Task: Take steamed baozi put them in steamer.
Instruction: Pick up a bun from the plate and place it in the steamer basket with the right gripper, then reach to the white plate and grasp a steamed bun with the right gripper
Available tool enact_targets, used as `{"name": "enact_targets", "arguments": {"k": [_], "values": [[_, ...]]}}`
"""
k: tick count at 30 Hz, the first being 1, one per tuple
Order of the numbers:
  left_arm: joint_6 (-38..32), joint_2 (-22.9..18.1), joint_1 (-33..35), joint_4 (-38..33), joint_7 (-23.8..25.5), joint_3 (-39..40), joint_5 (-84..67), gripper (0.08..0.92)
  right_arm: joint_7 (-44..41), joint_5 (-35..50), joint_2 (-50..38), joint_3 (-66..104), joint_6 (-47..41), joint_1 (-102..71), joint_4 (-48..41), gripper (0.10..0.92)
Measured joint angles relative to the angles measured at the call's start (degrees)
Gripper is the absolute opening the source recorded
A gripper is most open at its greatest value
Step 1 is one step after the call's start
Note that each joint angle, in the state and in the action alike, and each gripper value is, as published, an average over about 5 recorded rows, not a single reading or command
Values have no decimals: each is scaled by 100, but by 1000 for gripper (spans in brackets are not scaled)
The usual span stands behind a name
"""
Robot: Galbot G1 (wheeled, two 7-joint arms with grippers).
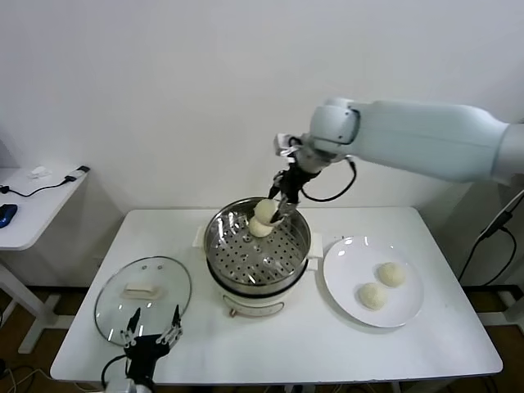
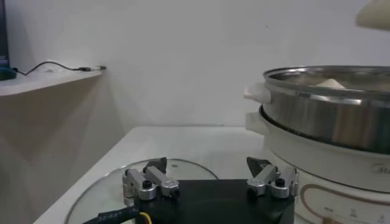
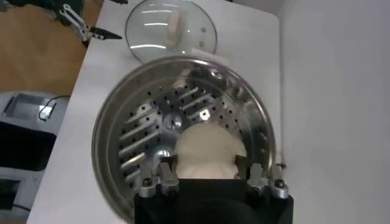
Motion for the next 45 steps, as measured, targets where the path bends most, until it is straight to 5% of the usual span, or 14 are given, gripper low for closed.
{"name": "enact_targets", "arguments": {"k": [27,33,45], "values": [[-12,-26,1,51,14,55,16,823,701,-284,1262,262,-264,-1431,-1224,678],[-18,-67,63,-13,7,59,54,823,594,-420,1186,317,-96,-1385,-1166,807],[-22,-91,170,-131,7,54,107,823,-557,-664,75,266,789,-296,-665,823]]}}
